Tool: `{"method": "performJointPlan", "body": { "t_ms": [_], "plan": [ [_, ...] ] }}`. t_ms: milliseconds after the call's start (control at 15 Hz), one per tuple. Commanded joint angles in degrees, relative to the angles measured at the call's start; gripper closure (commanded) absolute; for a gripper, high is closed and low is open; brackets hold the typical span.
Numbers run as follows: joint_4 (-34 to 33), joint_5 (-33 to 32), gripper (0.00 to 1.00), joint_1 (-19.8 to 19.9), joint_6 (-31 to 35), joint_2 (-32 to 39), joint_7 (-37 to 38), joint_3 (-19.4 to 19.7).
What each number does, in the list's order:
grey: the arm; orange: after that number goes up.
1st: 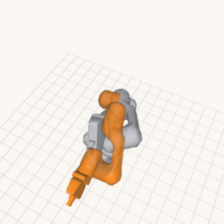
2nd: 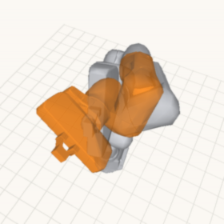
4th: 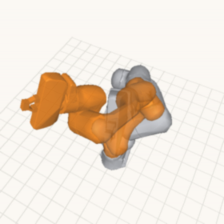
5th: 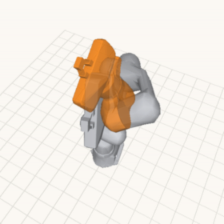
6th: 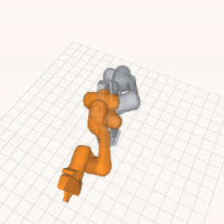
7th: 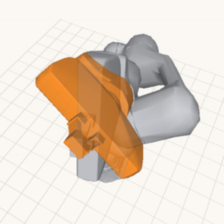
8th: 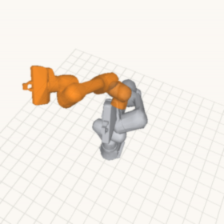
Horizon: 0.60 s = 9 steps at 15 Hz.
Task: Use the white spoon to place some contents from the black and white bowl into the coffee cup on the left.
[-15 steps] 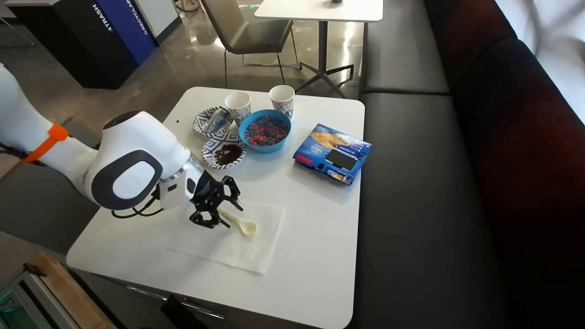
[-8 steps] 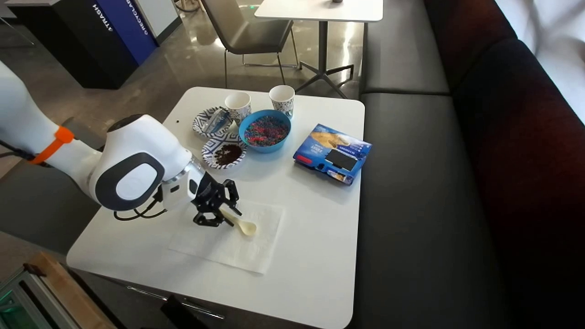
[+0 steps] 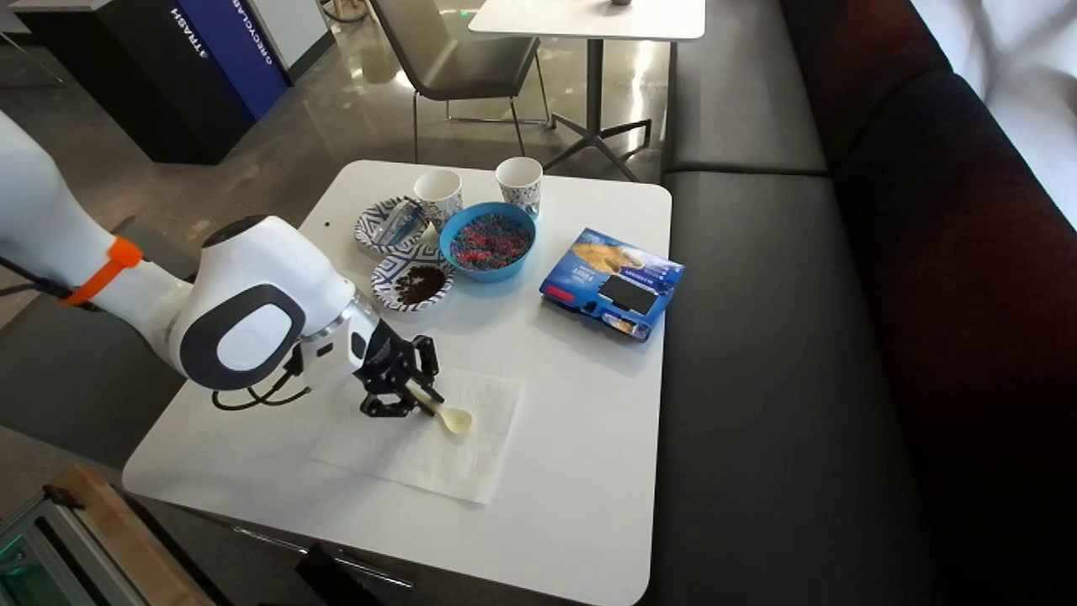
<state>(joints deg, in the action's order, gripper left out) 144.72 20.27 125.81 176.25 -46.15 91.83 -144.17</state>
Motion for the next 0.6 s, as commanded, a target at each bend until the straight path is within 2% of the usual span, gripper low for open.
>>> {"method": "performJointPlan", "body": {
  "t_ms": [0, 133, 267, 400, 533],
  "plan": [
    [-0.19, 2.11, 1.00, -1.03, -0.14, 0.00, -2.03, 0.39],
    [1.77, 1.92, 0.97, -4.16, -1.53, 2.74, -2.86, 3.41],
    [4.81, -0.09, 0.97, -8.95, -5.10, 7.38, -6.39, 9.10],
    [6.85, -3.18, 0.97, -13.57, -12.47, 13.55, -14.17, 16.14],
    [6.49, -4.74, 0.97, -19.73, -19.40, 16.18, -20.50, 24.13]
  ]
}}
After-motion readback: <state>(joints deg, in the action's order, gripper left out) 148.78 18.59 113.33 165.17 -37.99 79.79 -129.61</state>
